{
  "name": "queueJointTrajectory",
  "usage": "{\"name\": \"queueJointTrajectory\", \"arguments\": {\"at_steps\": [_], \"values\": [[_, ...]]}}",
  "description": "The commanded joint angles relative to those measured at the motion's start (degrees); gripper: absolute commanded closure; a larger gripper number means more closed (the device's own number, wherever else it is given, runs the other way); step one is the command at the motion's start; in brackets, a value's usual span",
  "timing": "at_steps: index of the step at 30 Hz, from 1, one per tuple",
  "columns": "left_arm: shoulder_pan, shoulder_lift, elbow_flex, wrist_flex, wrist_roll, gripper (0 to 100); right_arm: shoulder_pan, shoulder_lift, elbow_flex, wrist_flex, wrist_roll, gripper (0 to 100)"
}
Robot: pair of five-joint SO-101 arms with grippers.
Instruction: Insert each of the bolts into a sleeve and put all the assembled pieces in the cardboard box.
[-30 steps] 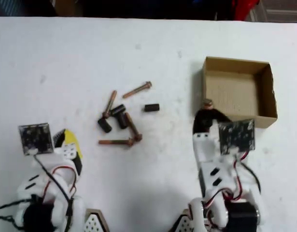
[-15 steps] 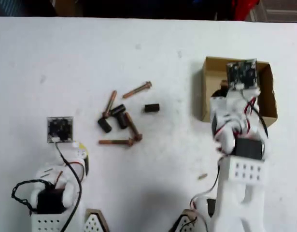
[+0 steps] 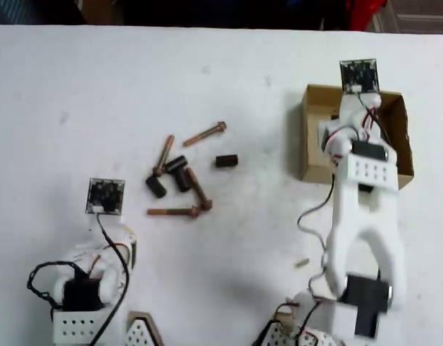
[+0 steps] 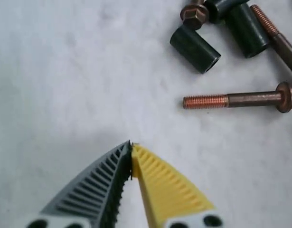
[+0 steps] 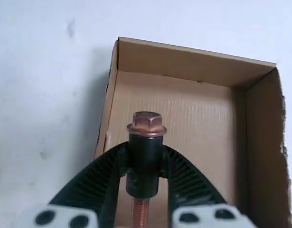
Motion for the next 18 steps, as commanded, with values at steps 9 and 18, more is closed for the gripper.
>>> {"name": "queueJointTrajectory", "arguments": {"at_steps": [9,18], "values": [[0.04,-0.48,-0.35,0.18,-0.53,98,0.31,19.38,-20.75,2.15,0.44,97.8],[-0.04,-0.57,-0.26,0.18,-0.53,98,-4.09,28.70,-27.25,5.41,0.70,97.6]]}}
